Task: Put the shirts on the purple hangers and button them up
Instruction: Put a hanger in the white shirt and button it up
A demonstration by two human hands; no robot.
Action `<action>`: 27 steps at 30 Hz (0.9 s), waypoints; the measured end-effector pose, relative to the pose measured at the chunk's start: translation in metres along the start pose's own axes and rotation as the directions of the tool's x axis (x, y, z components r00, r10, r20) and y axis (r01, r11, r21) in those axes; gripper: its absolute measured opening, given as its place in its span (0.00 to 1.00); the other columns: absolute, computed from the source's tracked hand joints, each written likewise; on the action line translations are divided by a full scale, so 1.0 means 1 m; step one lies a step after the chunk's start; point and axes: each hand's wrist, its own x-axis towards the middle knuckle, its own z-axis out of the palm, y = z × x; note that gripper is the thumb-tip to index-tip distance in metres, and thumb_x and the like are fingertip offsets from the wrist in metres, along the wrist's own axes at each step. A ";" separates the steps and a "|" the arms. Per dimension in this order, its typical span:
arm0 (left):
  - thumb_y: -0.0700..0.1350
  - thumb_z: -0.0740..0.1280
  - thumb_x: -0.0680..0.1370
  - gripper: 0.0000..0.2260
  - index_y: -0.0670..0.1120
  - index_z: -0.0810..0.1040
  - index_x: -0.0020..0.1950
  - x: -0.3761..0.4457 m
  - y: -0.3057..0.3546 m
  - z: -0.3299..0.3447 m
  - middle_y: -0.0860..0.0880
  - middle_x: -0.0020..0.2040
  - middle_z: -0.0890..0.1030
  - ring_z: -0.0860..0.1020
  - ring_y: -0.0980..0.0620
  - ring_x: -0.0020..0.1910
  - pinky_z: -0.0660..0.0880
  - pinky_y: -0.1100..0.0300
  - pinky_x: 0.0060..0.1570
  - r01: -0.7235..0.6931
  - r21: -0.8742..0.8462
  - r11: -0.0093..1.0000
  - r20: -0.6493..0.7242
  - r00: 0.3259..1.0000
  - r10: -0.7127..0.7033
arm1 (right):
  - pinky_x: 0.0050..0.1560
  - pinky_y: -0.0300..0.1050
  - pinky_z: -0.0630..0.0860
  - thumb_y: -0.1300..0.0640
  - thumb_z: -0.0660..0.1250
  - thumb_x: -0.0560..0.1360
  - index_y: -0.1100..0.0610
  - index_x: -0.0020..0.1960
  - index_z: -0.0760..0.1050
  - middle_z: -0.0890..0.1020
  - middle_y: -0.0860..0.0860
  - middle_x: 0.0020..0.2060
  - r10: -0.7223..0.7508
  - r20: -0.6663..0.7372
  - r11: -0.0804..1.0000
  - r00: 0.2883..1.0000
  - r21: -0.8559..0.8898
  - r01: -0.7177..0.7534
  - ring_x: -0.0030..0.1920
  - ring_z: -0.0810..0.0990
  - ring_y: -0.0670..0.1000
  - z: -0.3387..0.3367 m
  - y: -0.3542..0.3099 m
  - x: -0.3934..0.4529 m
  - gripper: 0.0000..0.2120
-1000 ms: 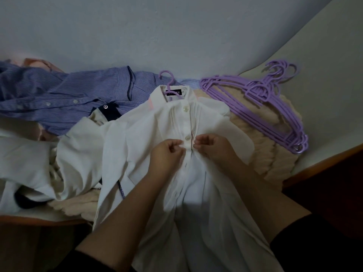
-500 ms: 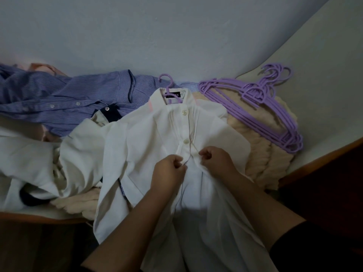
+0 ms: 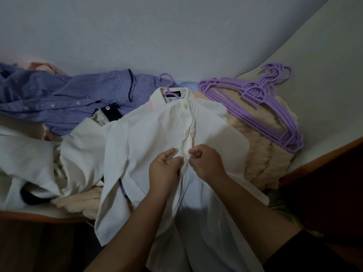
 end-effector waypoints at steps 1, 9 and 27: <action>0.39 0.70 0.74 0.13 0.50 0.79 0.58 -0.001 0.001 0.000 0.49 0.30 0.79 0.73 0.57 0.26 0.73 0.61 0.37 -0.016 -0.001 1.000 -0.001 1.000 0.016 | 0.48 0.35 0.71 0.64 0.64 0.73 0.58 0.53 0.79 0.81 0.51 0.47 -0.005 0.002 1.000 1.000 -0.020 0.005 0.46 0.78 0.49 -0.001 -0.001 -0.001 0.10; 0.39 0.67 0.76 0.16 0.48 0.77 0.64 -0.006 0.006 -0.004 0.49 0.32 0.81 0.75 0.55 0.29 0.75 0.64 0.35 -0.126 0.134 0.983 0.035 0.992 0.123 | 0.45 0.46 0.81 0.66 0.66 0.71 0.56 0.51 0.77 0.81 0.54 0.43 0.040 0.009 0.986 0.999 0.163 -0.041 0.42 0.82 0.52 -0.009 -0.009 -0.007 0.10; 0.37 0.69 0.75 0.17 0.53 0.73 0.60 -0.012 0.007 -0.001 0.43 0.40 0.85 0.82 0.48 0.38 0.80 0.58 0.43 -0.093 0.020 0.995 0.139 0.986 0.089 | 0.38 0.37 0.80 0.68 0.67 0.73 0.54 0.50 0.74 0.80 0.50 0.38 0.018 0.016 0.919 1.000 0.393 -0.023 0.37 0.81 0.46 -0.020 -0.004 -0.017 0.11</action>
